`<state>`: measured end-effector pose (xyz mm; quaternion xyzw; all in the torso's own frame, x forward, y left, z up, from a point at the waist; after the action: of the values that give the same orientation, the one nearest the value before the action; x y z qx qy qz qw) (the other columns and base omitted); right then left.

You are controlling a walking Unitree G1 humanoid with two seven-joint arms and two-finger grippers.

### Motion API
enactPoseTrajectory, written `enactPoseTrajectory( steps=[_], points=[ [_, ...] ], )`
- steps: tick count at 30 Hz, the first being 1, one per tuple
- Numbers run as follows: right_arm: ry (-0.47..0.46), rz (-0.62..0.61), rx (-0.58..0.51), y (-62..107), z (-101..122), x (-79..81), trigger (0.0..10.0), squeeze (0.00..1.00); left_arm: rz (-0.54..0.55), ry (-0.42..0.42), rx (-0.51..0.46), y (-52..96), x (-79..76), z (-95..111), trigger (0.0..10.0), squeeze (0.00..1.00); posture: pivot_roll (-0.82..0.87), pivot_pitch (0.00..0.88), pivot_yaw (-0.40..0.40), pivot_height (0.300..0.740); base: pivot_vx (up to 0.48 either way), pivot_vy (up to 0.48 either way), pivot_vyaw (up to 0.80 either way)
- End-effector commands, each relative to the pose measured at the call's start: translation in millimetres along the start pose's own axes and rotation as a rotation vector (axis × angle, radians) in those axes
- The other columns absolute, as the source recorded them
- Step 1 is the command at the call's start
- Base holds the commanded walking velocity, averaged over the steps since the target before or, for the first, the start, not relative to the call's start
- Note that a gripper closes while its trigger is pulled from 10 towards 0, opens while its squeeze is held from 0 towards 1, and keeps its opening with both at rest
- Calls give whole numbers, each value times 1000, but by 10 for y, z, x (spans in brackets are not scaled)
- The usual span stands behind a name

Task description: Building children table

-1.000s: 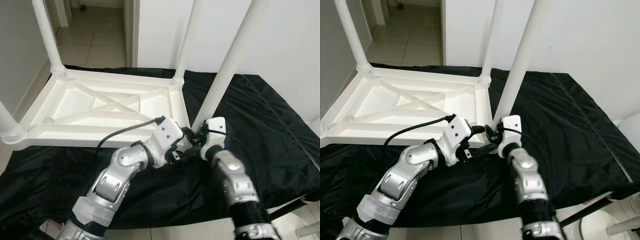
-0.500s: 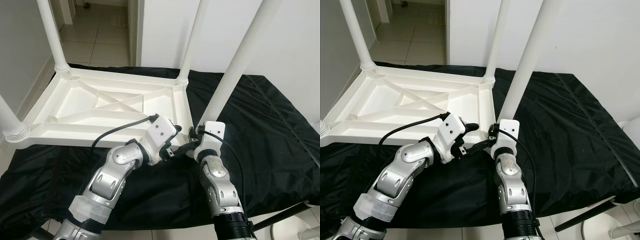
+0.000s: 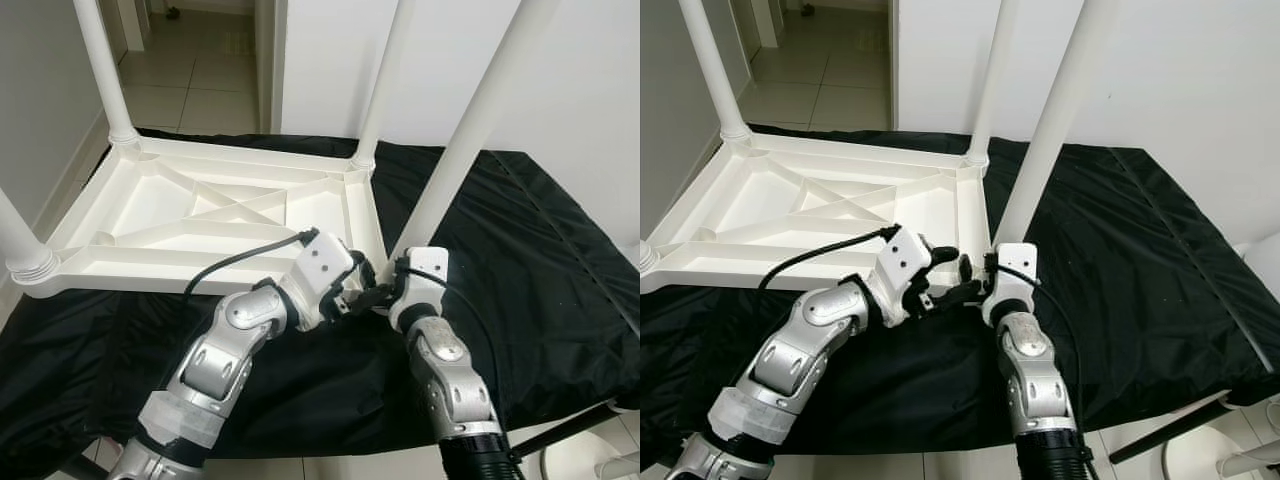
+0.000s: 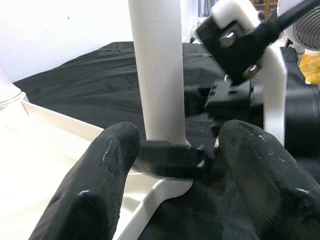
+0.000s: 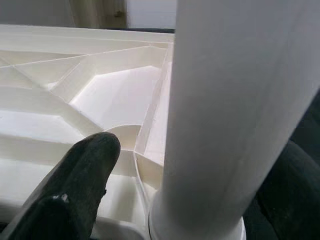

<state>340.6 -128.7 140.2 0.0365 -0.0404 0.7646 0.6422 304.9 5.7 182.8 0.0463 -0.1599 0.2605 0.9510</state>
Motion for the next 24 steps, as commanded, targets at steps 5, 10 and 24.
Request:
enactPoseTrajectory(
  steps=[5,10,24],
  points=[
    [98,255,53,115,-7,-168,10000,0,14,-18,-13,-31,-7,37,10000,0,-40,0,-85,740,0,0,0],
    [130,328,78,87,-13,-285,10000,0,20,-20,-16,-33,6,51,10000,0,-27,0,-94,740,0,0,0],
    [211,550,120,-245,75,-277,10000,0,60,-20,-15,-4,59,71,10000,0,10,1,-99,740,0,0,0]
  ],
)
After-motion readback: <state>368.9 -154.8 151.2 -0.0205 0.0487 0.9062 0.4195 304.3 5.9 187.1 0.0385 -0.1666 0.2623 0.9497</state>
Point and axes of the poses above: a point about 5 cm out from each wrist's last joint towards the gripper, its own y axis pointing back from the gripper into the wrist, its own z axis along the axis of the wrist's last joint, x = y × z, the point moved 4 cm from there along -y, pointing out of the wrist towards the gripper, and after that the axes turned 5 degrees about -y, right-handed, at the moved point
